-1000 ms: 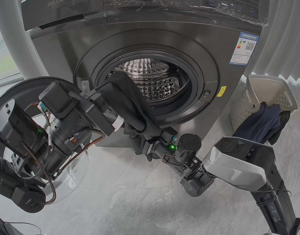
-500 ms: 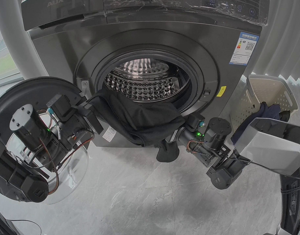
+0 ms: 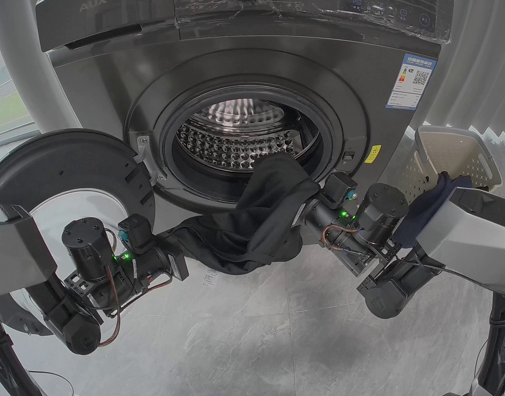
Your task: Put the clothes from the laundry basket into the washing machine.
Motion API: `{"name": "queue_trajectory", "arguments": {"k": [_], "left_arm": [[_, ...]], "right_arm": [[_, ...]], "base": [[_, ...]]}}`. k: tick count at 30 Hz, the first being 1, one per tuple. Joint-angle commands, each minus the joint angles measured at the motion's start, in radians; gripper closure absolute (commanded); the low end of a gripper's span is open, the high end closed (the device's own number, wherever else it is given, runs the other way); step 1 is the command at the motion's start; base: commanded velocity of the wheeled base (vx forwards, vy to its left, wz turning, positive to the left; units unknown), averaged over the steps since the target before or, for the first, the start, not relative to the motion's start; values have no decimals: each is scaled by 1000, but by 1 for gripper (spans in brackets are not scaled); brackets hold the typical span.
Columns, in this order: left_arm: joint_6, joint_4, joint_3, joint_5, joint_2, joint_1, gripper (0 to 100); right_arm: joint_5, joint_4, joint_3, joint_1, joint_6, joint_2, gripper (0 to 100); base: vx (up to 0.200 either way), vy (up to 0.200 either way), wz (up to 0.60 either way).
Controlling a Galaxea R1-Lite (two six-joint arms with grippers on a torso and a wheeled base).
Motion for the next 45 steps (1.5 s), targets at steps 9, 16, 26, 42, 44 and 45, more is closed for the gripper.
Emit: {"name": "queue_trajectory", "arguments": {"k": [9,16,26,42,44,45], "left_arm": [[4,-3,63,-3,57,-11,0],[4,-3,85,-7,72,-60,0],[4,-3,141,-13,72,-159,0],[27,-4,-67,-1,193,-247,0],[30,-4,-135,7,221,-242,0],[30,-4,-167,16,235,-242,0]], "right_arm": [[-2,4,-9,23,-2,-13,100],[-2,6,-9,23,0,-29,100],[-2,8,-26,9,0,-71,100],[-1,0,5,23,3,-77,100],[-1,0,15,34,3,-75,100],[-1,0,18,40,3,-74,100]], "base": [[0,0,0],[0,0,0],[0,0,0],[0,0,0],[0,0,0],[0,0,0]]}}
